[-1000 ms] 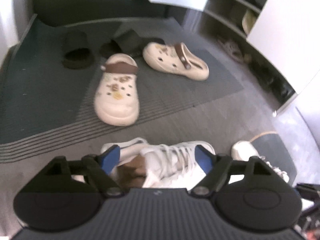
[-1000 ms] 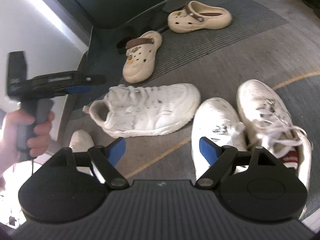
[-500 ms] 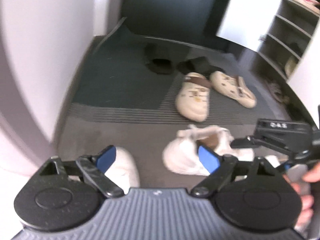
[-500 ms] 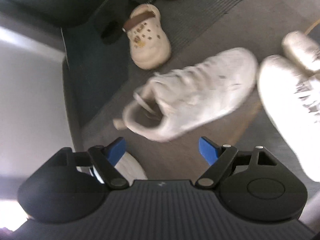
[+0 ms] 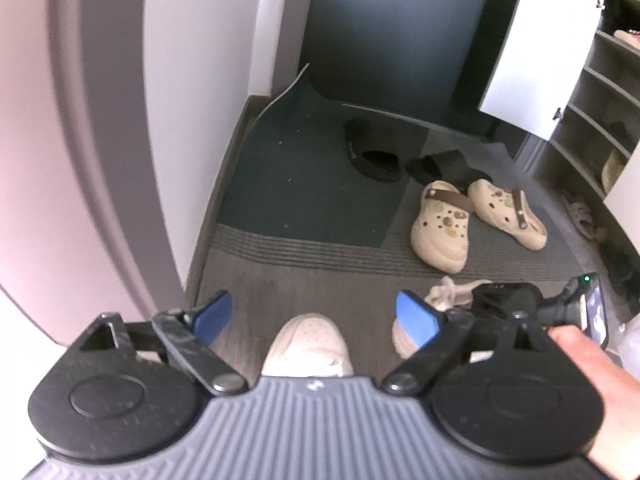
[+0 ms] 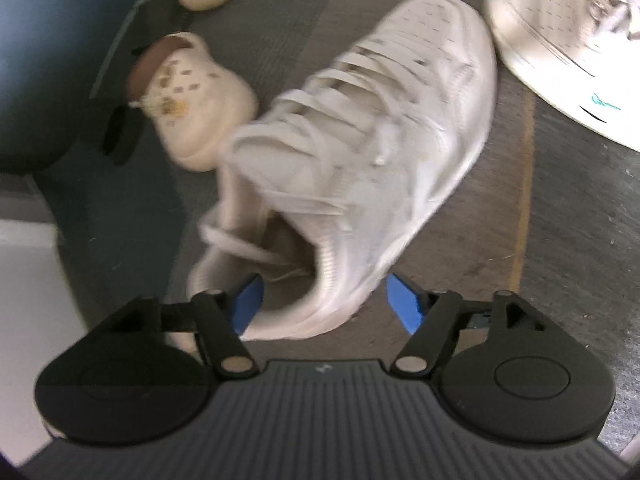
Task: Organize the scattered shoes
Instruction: 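Grasp the sneaker heel with the right tool while the left tool releases it, then lower the sneaker with the right tool beside another white sneaker and open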
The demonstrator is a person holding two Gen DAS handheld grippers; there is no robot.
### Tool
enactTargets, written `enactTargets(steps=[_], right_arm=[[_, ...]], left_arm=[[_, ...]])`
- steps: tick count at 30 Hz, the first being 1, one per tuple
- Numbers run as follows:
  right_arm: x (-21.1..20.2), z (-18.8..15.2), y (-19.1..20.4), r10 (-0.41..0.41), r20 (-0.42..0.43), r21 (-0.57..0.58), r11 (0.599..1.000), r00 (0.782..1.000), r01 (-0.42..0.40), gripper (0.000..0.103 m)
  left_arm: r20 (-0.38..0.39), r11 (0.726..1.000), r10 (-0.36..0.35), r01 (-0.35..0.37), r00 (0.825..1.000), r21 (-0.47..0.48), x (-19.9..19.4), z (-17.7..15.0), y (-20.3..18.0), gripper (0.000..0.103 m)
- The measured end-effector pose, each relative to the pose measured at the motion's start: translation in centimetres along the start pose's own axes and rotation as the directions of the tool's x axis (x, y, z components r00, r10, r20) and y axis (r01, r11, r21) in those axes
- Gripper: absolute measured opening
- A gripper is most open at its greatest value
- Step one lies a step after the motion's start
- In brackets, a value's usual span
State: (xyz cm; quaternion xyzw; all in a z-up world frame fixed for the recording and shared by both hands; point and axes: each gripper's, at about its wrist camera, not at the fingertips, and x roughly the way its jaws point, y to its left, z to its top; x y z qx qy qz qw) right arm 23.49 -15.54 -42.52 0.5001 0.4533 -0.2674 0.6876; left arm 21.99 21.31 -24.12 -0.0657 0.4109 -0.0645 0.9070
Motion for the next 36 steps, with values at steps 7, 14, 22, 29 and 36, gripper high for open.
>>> enactTargets(steps=[7, 14, 22, 29, 36], right_arm=[[1.8, -0.7, 0.0, -0.023, 0.036, -0.094, 0.995, 0.999, 0.026, 0.046], [-1.4, -0.7, -1.4, 0.001, 0.104, -0.275, 0.961, 0.995, 0.028, 0.03], [-4.7, -0.9, -3.7, 0.114, 0.132, -0.546, 0.838, 0.985, -0.024, 0.022], [-7.1, -1.8, -4.8, 0.211, 0.087, -0.7, 0.708, 0.974, -0.091, 0.021], [-9.1, -4.6, -5.6, 0.259, 0.03, -0.798, 0.587, 0.965, -0.133, 0.022]], left_arm=[[-0.026, 0.999, -0.001, 0.0, 1.0, -0.045, 0.2, -1.0, 0.6, 0.09], [-0.015, 0.997, -0.004, 0.003, 1.0, -0.081, -0.2, -1.2, 1.1, 0.09], [-0.008, 0.993, -0.042, 0.041, 0.999, -0.109, -0.6, -1.0, 1.2, 0.09], [-0.003, 0.986, -0.057, 0.056, 0.998, -0.156, -0.8, -0.8, 1.7, 0.09], [0.01, 0.991, -0.055, 0.056, 0.998, -0.119, -1.1, -1.1, 0.5, 0.09]])
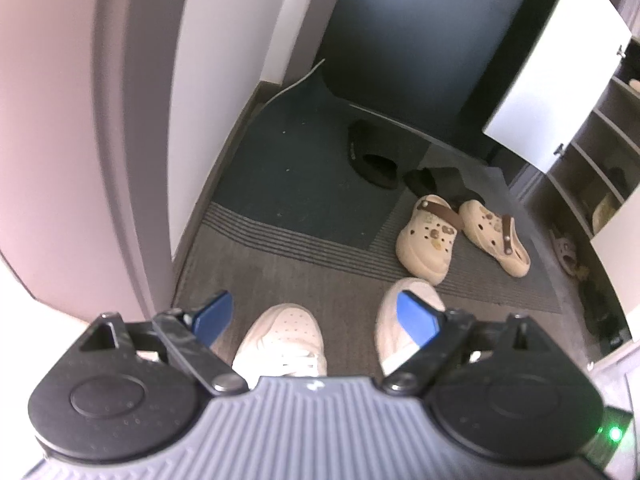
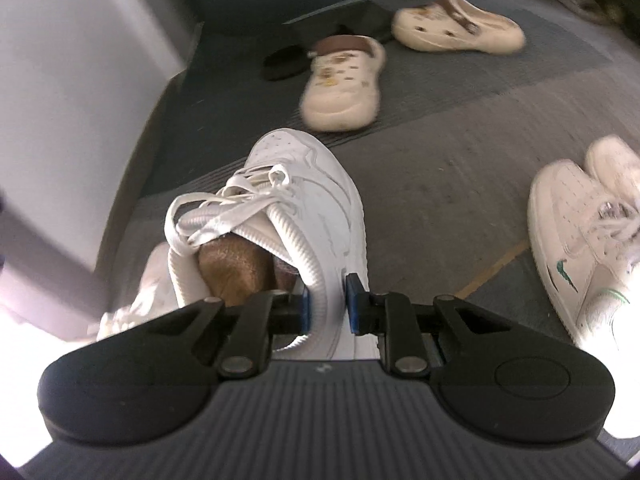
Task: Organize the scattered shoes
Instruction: 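Lower the sneaker with the right tool beside another white sneaker and open, then grasp the pair of red-label sneakers by their heels with the right tool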
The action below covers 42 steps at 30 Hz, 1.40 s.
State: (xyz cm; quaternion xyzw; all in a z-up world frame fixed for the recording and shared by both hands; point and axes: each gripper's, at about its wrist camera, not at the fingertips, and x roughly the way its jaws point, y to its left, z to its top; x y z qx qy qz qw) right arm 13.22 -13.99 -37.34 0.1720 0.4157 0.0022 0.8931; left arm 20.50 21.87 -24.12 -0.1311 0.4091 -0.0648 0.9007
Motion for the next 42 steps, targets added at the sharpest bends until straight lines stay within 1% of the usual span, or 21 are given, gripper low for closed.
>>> enactTargets(steps=[4, 15, 23, 26, 29, 31, 32, 33, 34, 36, 38, 39, 41, 42], right_arm=[[-0.4, -1.5, 1.3, 0.02, -0.02, -0.05, 0.999, 1.0, -0.021, 0.022], [0.4, -5.0, 2.7, 0.023, -0.083, -0.086, 0.996, 0.996, -0.03, 0.022], [1.2, -6.0, 2.5, 0.055, -0.129, -0.085, 0.994, 0.99, -0.066, 0.022], [1.5, -6.3, 2.1, 0.068, -0.149, -0.077, 0.994, 0.987, -0.081, 0.024], [1.5, -6.2, 1.5, 0.102, -0.171, -0.055, 0.992, 0.98, -0.113, 0.026], [1.7, -5.9, 1.2, 0.119, -0.199, -0.049, 0.99, 0.973, -0.131, 0.03], [1.7, -5.8, 1.1, 0.126, -0.213, -0.053, 0.989, 0.969, -0.14, 0.034], [1.6, -5.7, 0.9, 0.129, -0.225, -0.058, 0.988, 0.966, -0.146, 0.044], [1.4, -5.5, 0.6, 0.13, -0.24, -0.066, 0.986, 0.962, -0.15, 0.05], [0.4, -5.0, -0.3, 0.139, -0.253, -0.07, 0.984, 0.957, -0.161, 0.07], [-0.8, -4.3, -1.4, 0.142, -0.278, -0.083, 0.982, 0.95, -0.171, 0.076], [-1.4, -3.9, -1.8, 0.133, -0.289, -0.103, 0.98, 0.948, -0.169, 0.076], [-3.4, -2.5, -2.9, 0.088, -0.309, -0.184, 0.971, 0.947, -0.15, 0.077], [-4.0, -2.0, -3.3, 0.078, -0.312, -0.201, 0.969, 0.947, -0.146, 0.077]], left_arm=[[0.0, 1.0, -0.003, 0.003, 1.0, 0.029, 0.0, -0.2, -0.7, 0.09], [-0.016, 0.999, -0.015, 0.015, 1.0, 0.032, 0.2, -0.7, -1.4, 0.09], [-0.034, 0.999, -0.039, 0.04, 0.999, 0.033, 0.5, -1.1, -1.9, 0.09], [-0.038, 0.998, -0.047, 0.049, 0.998, 0.037, 0.6, -1.4, -2.0, 0.09], [-0.046, 0.997, -0.063, 0.064, 0.997, 0.035, 0.8, -1.5, -2.3, 0.09], [-0.052, 0.996, -0.079, 0.082, 0.996, 0.044, 0.9, -1.7, -2.6, 0.09], [-0.054, 0.995, -0.088, 0.091, 0.995, 0.05, 0.9, -1.8, -2.8, 0.09], [-0.053, 0.992, -0.1, 0.104, 0.994, 0.076, 0.8, -2.2, -3.4, 0.09], [-0.051, 0.988, -0.112, 0.117, 0.992, 0.101, 0.7, -2.5, -4.0, 0.091], [-0.055, 0.98, -0.121, 0.128, 0.991, 0.153, 0.6, -3.3, -5.5, 0.091], [-0.059, 0.969, -0.13, 0.139, 0.99, 0.205, 0.4, -4.1, -7.0, 0.091], [-0.062, 0.963, -0.135, 0.146, 0.989, 0.228, 0.4, -4.5, -7.7, 0.092], [-0.096, 0.958, -0.16, 0.178, 0.983, 0.226, 0.8, -5.5, -8.7, 0.092], [-0.108, 0.959, -0.159, 0.18, 0.981, 0.221, 1.0, -6.1, -9.2, 0.092]])
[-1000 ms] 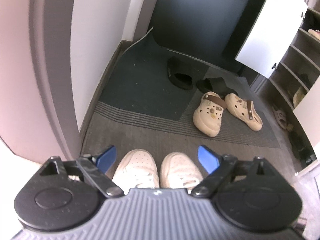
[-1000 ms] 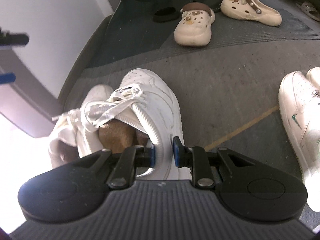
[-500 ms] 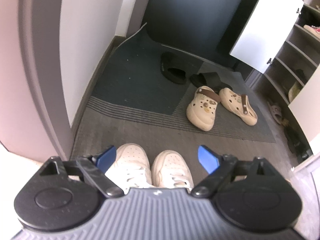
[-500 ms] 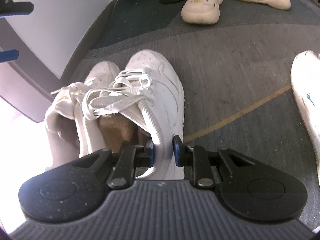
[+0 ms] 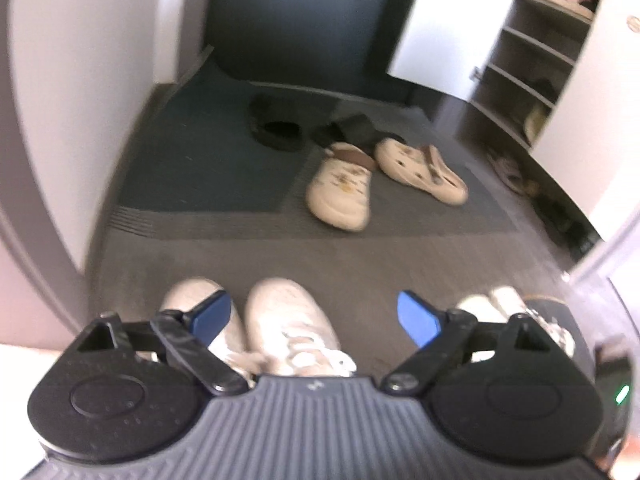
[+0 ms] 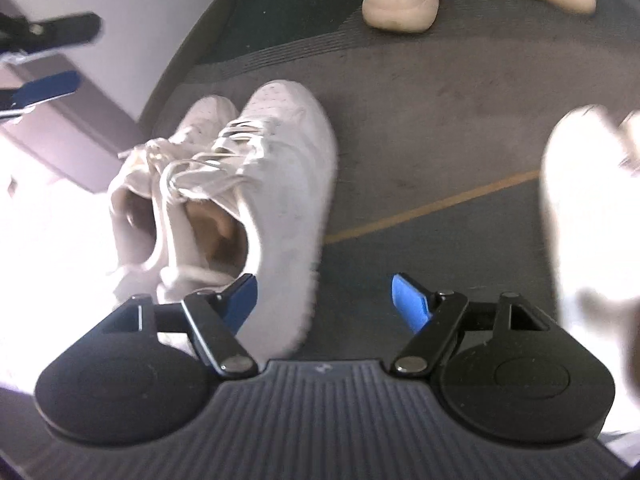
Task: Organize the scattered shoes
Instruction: 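Grasp the pair of red-label sneakers by their heels with the right tool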
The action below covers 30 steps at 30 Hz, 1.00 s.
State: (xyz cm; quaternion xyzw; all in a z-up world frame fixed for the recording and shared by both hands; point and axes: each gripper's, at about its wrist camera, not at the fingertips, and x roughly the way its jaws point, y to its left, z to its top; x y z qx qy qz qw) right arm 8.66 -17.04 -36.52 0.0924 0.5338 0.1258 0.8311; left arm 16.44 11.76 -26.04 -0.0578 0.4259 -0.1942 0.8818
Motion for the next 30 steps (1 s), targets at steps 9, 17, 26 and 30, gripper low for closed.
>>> enactTargets(steps=[9, 17, 26, 30], right_arm=[[-9.1, -0.3, -7.2, -0.145, 0.049, -0.018, 0.989, 0.988, 0.146, 0.077], [-10.8, -3.8, -15.9, -0.289, 0.09, 0.216, 0.94, 0.953, 0.265, 0.077], [-4.0, -4.6, -18.4, -0.339, -0.022, 0.051, 0.939, 0.941, 0.34, 0.075], [-2.4, -4.2, -18.7, -0.354, -0.015, 0.073, 0.932, 0.935, 0.354, 0.067]], left_arm=[[-0.168, 1.0, -0.011, 0.006, 0.986, -0.028, 3.7, -3.3, -2.4, 0.092], [-0.219, 1.0, -0.025, 0.025, 0.975, -0.003, 5.8, -4.0, -3.1, 0.092], [-0.222, 1.0, -0.022, 0.023, 0.975, -0.001, 5.9, -4.0, -3.7, 0.092], [-0.219, 1.0, -0.031, 0.029, 0.975, -0.011, 5.8, -3.8, -3.7, 0.092]])
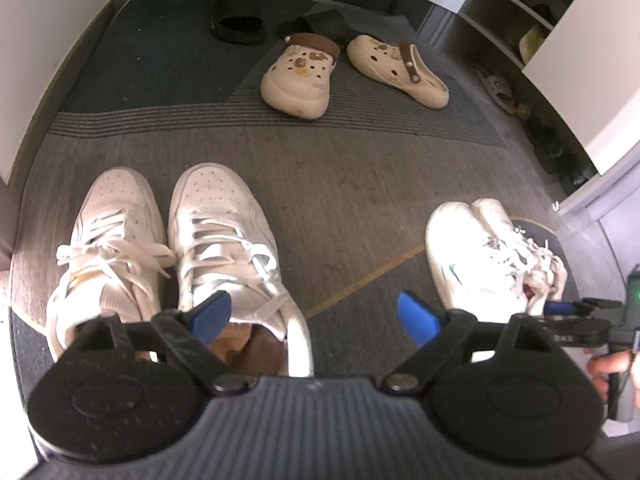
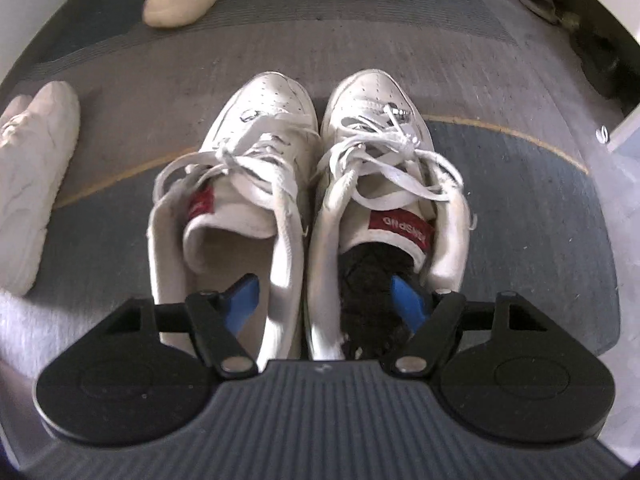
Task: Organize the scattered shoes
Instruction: 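Grasp the pair of red-label sneakers by their heels with the right tool, then set the red-label pair beside the other sneakers and open the right tool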
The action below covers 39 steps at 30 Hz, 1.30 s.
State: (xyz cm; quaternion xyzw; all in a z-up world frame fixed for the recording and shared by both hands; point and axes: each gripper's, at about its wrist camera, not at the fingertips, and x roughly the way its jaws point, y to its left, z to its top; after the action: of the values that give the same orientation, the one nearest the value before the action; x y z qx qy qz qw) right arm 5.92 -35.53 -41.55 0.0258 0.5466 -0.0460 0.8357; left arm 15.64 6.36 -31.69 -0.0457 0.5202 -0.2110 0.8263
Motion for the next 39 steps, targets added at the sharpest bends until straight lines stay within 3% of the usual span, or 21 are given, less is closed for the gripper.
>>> enactTargets(steps=[4, 8, 9, 12, 23, 39], right_arm=[[1.1, 0.5, 0.2, -0.007, 0.051, 0.035, 0.999, 0.999, 0.005, 0.061], [2.2, 0.7, 0.6, 0.011, 0.056, 0.063, 0.998, 0.998, -0.015, 0.045], [2.3, 0.6, 0.8, 0.012, 0.064, 0.059, 0.998, 0.998, -0.016, 0.036], [1.5, 0.3, 0.3, 0.015, 0.095, 0.086, 0.996, 0.995, -0.023, 0.03], [-1.8, 0.9, 0.7, 0.029, 0.158, 0.219, 0.974, 0.987, -0.064, 0.024], [-3.4, 3.4, 7.7, 0.151, 0.244, 0.165, 0.967, 0.958, -0.194, 0.022]], left_arm=[[-0.007, 1.0, -0.009, 0.009, 1.0, -0.002, 0.1, 0.0, -0.1, 0.092], [-0.007, 1.0, -0.026, 0.026, 1.0, -0.017, 0.1, -0.1, 0.1, 0.092], [-0.004, 1.0, -0.024, 0.023, 1.0, -0.02, 0.0, -0.1, 0.2, 0.092], [0.002, 0.999, -0.017, 0.017, 1.0, -0.036, -0.1, 0.0, 0.7, 0.092], [0.001, 0.998, -0.023, 0.023, 1.0, -0.061, -0.1, 0.0, 1.0, 0.091], [0.032, 0.996, -0.017, 0.02, 0.999, -0.084, -1.1, 0.2, 1.9, 0.091]])
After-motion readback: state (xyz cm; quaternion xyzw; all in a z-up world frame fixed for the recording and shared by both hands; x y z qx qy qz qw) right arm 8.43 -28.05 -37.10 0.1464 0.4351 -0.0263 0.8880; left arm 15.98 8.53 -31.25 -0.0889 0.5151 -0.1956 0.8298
